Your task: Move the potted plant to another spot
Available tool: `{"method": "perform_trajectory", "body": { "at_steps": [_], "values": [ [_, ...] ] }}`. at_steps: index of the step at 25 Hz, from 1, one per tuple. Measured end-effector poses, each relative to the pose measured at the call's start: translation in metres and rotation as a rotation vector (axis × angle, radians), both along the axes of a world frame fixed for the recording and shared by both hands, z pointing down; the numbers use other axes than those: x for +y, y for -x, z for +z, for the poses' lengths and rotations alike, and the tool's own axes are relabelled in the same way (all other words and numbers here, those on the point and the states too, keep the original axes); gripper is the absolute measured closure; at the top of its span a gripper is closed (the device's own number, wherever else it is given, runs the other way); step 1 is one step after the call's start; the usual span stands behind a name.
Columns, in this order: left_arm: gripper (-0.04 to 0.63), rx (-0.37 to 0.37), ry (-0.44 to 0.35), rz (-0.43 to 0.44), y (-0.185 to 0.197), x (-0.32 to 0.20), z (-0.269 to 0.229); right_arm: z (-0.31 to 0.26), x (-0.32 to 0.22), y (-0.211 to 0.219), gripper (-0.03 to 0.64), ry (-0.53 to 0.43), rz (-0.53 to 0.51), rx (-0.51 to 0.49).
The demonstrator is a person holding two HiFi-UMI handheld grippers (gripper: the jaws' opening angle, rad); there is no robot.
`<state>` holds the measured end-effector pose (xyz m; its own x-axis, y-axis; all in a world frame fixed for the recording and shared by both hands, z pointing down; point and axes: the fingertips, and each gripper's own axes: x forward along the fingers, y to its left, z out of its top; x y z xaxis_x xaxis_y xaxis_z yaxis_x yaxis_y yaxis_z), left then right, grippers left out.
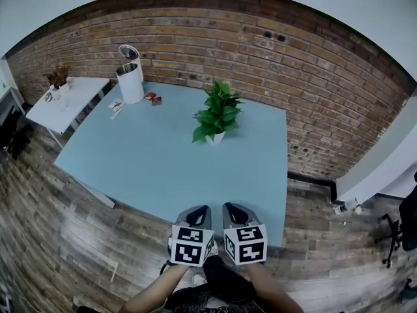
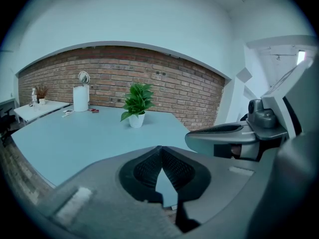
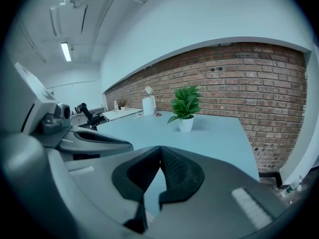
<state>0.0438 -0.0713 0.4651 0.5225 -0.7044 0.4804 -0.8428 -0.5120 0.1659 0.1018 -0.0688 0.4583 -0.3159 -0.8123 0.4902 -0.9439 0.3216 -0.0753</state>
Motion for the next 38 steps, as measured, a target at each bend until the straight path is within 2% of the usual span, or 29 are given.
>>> {"method": "perform_trajectory", "body": {
  "at_steps": [14,21,26,38],
  "values": [
    [0.598,-0.005,-0.012,-0.042,0.001,-0.082,0.001,-0.002,-0.089,-0.002,0.611,-0.023,-0.022,0.015],
    [0.598,-0.013,0.017,-0.054,0.002,-0.116,0.009,-0.002,-0.140,-0.003,0.609,-0.043,-0.035,0.026],
    [0.598,-0.014,0.029,-0.068,-0.002,-0.140,0.012,-0.001,-0.176,-0.005,0.586,-0.068,-0.044,0.031],
    [0.598,-0.060,0.073,-0.110,-0.003,-0.187,0.026,0.033,-0.251,-0.013,0.486,-0.040,-0.053,0.021]
  ]
}}
